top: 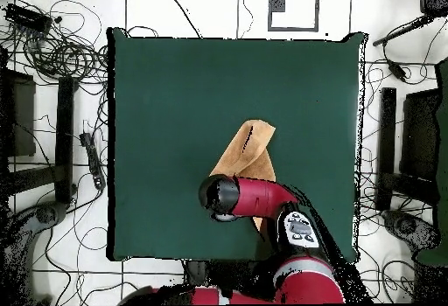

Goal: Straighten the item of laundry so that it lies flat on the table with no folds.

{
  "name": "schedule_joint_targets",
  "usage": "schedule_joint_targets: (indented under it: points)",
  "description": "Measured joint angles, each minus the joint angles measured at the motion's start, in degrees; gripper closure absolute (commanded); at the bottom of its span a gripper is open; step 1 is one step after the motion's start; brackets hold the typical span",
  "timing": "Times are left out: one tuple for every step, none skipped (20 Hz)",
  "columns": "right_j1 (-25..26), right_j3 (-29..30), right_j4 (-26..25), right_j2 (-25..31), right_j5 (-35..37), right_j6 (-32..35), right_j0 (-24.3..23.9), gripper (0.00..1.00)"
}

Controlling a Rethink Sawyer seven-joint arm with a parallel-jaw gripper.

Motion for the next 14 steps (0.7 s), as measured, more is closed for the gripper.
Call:
schedule_joint_targets:
  points:
    - [0.0, -0.1, 0.1, 0.0, 0.3, 0.0, 0.0, 1.00]
    - [-0.1, -0.2, 0.2, 0.0, 0.7, 0.0, 0.0, 1.00]
    - [-0.2, -0.3, 0.4, 0.0, 1.1, 0.0, 0.0, 1.00]
    - [-0.3, -0.4, 0.6, 0.0, 1.4, 0.0, 0.0, 1.00]
    - [-0.4, -0.4, 0.8, 0.1, 1.6, 0.0, 0.0, 1.00]
    - [-0.5, -0.5, 0.9, 0.1, 1.7, 0.0, 0.0, 1.00]
    - [-0.6, -0.5, 1.0, 0.1, 1.9, 0.0, 0.0, 1.00]
    - [-0.7, -0.6, 1.1, 0.1, 2.0, 0.0, 0.0, 1.00]
    - [-0.8, -0.7, 1.3, 0.1, 2.4, 0.0, 0.1, 1.00]
    - [-0.9, -0.8, 1.5, 0.1, 2.7, 0.0, 0.1, 1.00]
    - [-0.9, -1.0, 1.7, 0.1, 3.2, 0.0, 0.2, 1.00]
    - [-0.9, -1.1, 1.7, 0.1, 3.5, 0.0, 0.2, 1.00]
    - [-1.0, -1.5, 2.0, 0.1, 4.3, 0.0, 0.3, 1.00]
    - [-1.0, -1.8, 2.1, 0.1, 4.9, 0.0, 0.4, 1.00]
